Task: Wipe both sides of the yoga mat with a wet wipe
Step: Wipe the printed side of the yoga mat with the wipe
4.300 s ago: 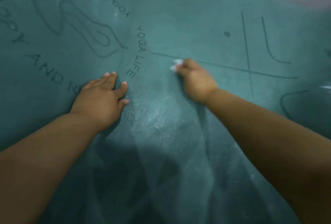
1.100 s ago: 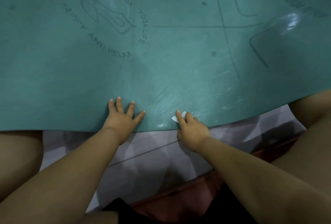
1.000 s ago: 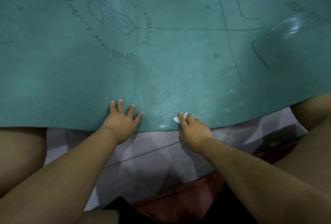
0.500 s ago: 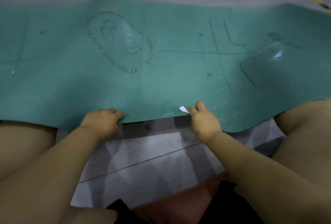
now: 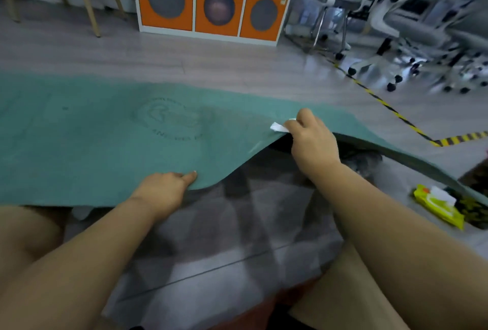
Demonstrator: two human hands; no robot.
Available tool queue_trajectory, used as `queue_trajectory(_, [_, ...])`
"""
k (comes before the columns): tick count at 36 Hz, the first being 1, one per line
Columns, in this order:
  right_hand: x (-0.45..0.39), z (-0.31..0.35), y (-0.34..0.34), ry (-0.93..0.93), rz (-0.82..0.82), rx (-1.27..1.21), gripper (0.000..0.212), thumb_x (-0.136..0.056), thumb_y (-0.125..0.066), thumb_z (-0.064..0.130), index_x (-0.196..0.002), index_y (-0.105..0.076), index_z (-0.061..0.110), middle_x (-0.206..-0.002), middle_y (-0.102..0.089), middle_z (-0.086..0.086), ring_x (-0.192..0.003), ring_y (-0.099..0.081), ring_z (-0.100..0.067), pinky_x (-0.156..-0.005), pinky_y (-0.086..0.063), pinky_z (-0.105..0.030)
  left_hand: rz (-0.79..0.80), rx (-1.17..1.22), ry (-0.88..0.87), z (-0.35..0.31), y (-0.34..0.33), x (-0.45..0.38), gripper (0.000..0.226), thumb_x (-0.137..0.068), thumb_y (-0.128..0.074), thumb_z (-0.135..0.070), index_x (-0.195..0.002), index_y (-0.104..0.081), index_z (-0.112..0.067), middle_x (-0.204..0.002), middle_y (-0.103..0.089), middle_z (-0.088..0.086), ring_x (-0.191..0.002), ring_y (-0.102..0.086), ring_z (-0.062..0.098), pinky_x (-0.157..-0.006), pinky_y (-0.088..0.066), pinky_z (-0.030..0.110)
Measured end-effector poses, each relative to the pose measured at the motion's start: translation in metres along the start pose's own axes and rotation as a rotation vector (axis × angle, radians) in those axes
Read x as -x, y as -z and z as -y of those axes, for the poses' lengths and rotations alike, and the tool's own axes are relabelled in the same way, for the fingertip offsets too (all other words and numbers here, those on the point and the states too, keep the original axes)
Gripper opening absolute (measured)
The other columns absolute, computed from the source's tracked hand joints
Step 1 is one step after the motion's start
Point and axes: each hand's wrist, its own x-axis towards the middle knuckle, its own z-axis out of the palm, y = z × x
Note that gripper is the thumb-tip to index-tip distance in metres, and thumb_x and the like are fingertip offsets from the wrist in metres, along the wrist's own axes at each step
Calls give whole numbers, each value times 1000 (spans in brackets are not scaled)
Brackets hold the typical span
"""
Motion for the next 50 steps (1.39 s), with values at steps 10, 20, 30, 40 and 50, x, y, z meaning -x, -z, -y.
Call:
queue_trajectory(10, [39,-90,37,-275,51,-38,26,-72,-50,-10,-92,-66,-3,-87,-47,-20,-64,-50,-38,-49,-32,-34,-46,-32,-188,-99,72,-4,44,-92,-41,-14,-135,-47,-25,-130,-53,15,-119,-52,33,-93,-44,36])
queue_trajectory(20, [123,-146,12,-406,901,-123,13,-75,-50,3,-67,-53,13,-74,-50,-15,-76,-55,-28,-49,-28,-27,199,-5,-304,-159,45,-22,29,-88,-46,-14,-112,-61,-15,-120,-60,14,-109,-58,31,-83,-45,30])
queue_trajectory(30, [104,-121,-43,-474,867,-390,25,-86,-47,4,-62,-44,11,-65,-48,-8,-63,-42,-23,-50,-28,-30,442,88,-359,-157,-9,-48,34,-81,-51,-17,-113,-64,-18,-113,-65,10,-104,-60,27,-83,-48,30])
queue_trajectory(40, [75,-102,-124,-412,1032,-381,21,-95,-43,17,-77,-53,15,-96,-60,-13,-88,-51,-27,-68,-33,-26,637,338,-225,-124,-53,-105,42,-91,-51,-51,-118,-60,-20,-118,-62,1,-106,-60,19,-91,-43,26])
queue_trajectory(50, [35,-103,-188,-531,902,-293,25,-82,-53,6,-104,-62,13,-107,-60,-15,-95,-58,-33,-77,-47,-32,478,198,3,-83,-94,-170,78,-85,-53,-59,-149,-15,-34,-155,-12,3,-137,-25,33,-110,-32,42])
